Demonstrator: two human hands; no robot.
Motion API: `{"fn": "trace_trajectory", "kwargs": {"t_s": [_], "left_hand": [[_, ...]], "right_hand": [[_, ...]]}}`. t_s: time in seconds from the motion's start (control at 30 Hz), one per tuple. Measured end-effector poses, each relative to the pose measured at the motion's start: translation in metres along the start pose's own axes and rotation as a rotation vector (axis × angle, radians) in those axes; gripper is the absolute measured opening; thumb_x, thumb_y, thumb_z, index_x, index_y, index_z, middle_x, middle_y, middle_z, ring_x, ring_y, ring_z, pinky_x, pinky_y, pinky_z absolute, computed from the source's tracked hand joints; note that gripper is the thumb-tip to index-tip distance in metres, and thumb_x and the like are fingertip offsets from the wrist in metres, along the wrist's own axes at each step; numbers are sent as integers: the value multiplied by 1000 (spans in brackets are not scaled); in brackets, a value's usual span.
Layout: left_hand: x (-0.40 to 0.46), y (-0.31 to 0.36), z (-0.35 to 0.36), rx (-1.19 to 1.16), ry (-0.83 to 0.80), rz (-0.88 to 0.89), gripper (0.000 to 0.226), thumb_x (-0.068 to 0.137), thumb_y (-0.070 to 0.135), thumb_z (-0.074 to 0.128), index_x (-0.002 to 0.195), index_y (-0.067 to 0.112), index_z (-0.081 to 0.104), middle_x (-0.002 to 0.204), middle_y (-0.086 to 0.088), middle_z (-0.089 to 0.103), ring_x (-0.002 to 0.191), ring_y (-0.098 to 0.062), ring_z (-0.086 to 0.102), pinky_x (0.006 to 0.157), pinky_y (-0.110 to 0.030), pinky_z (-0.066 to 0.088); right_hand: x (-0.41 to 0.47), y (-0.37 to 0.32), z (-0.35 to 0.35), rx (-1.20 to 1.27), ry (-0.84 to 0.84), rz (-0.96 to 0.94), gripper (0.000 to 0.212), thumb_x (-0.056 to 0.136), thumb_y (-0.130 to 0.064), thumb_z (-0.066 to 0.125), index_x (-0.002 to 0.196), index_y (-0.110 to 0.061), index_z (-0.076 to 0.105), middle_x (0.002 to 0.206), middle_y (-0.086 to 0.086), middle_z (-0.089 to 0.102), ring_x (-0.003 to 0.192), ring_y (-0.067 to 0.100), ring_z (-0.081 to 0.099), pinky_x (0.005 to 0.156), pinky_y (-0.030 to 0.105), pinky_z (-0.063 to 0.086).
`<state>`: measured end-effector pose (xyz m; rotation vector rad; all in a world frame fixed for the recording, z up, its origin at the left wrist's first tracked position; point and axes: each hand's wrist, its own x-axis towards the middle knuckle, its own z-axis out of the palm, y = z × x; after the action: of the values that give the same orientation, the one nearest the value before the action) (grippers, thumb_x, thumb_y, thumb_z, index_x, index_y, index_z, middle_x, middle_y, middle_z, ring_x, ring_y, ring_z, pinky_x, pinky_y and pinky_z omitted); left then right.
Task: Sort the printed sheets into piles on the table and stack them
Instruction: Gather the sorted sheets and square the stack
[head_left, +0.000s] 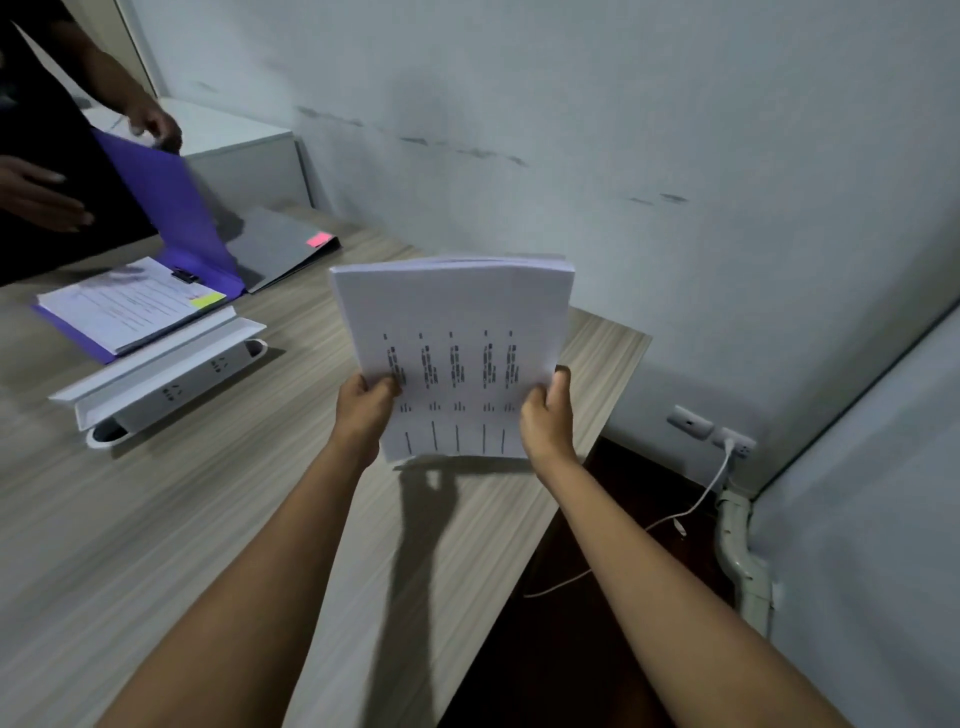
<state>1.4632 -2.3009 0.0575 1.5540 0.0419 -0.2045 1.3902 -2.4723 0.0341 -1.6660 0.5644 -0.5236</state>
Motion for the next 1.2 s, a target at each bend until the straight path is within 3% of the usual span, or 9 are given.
{"fn": "trace_trajectory", "kwargs": {"t_s": [0.2, 0.33, 0.47, 0.6, 0.67, 0.77, 0.9, 1.07, 1.2], "left_hand": [[-4, -31, -3, 98, 25, -85, 30, 91, -6, 39, 117, -2, 54, 122, -20, 56, 112, -35, 52, 96, -51, 45], [-9, -56, -4, 143, 44, -145, 23, 95, 1, 43, 116, 7, 50, 120, -14, 52, 105, -27, 49, 85, -41, 43], [-5, -62, -11, 153, 74, -98, 29, 92, 0, 48, 120, 8, 51, 121, -9, 55, 104, -24, 52, 85, -38, 44], [0, -63, -33, 152, 94, -123, 30, 89, -1, 48, 112, 17, 54, 123, -8, 59, 107, -26, 56, 93, -45, 47], [0, -66, -53, 154, 123, -187, 29, 89, 0, 49, 112, 18, 55, 123, -9, 60, 111, -31, 57, 96, -52, 47], [-2, -75, -88, 124, 152, -305, 26, 90, 2, 51, 110, 18, 56, 119, -7, 60, 106, -29, 58, 86, -45, 51], [-15, -82, -133, 56, 227, -412, 23, 88, -2, 55, 108, 10, 59, 109, -9, 63, 82, -19, 62, 62, -29, 49], [-25, -88, -178, -7, 375, -483, 13, 85, -5, 59, 94, 3, 63, 100, -14, 66, 77, -24, 65, 66, -31, 53], [-24, -92, -201, -22, 477, -531, 13, 82, -5, 63, 81, 8, 62, 90, -11, 67, 68, -19, 65, 52, -24, 52]], "right_hand": [[-4, 34, -3, -154, -95, 90, 21, 93, -2, 31, 102, -21, 34, 90, -6, 49, 79, 8, 51, 57, 16, 37], [-6, 61, -4, -265, -167, 204, 18, 94, -6, 32, 98, -24, 34, 83, -6, 51, 70, 6, 50, 50, 19, 35], [1, 60, -1, -311, -133, 151, 19, 95, -7, 30, 93, -23, 38, 78, -9, 52, 65, 4, 50, 47, 16, 33], [12, 46, 19, -293, -158, 107, 29, 96, -9, 31, 114, -22, 50, 96, -9, 56, 79, 8, 55, 55, 15, 37], [19, 38, 37, -319, -206, 109, 35, 95, -9, 31, 122, -20, 52, 102, -6, 57, 93, 16, 57, 71, 21, 42], [25, 32, 72, -328, -323, 129, 39, 90, -7, 33, 119, -15, 57, 110, 1, 63, 96, 20, 60, 75, 21, 42], [23, 29, 120, -352, -477, 184, 32, 81, -5, 36, 95, -17, 62, 88, -4, 62, 63, 3, 52, 39, 12, 36], [13, 28, 178, -417, -639, 222, 23, 80, -3, 39, 84, -12, 59, 82, 1, 62, 63, 14, 55, 48, 19, 37], [10, 28, 214, -453, -709, 245, 19, 82, -3, 39, 74, -11, 55, 69, -3, 55, 63, 16, 52, 46, 19, 35]]}}
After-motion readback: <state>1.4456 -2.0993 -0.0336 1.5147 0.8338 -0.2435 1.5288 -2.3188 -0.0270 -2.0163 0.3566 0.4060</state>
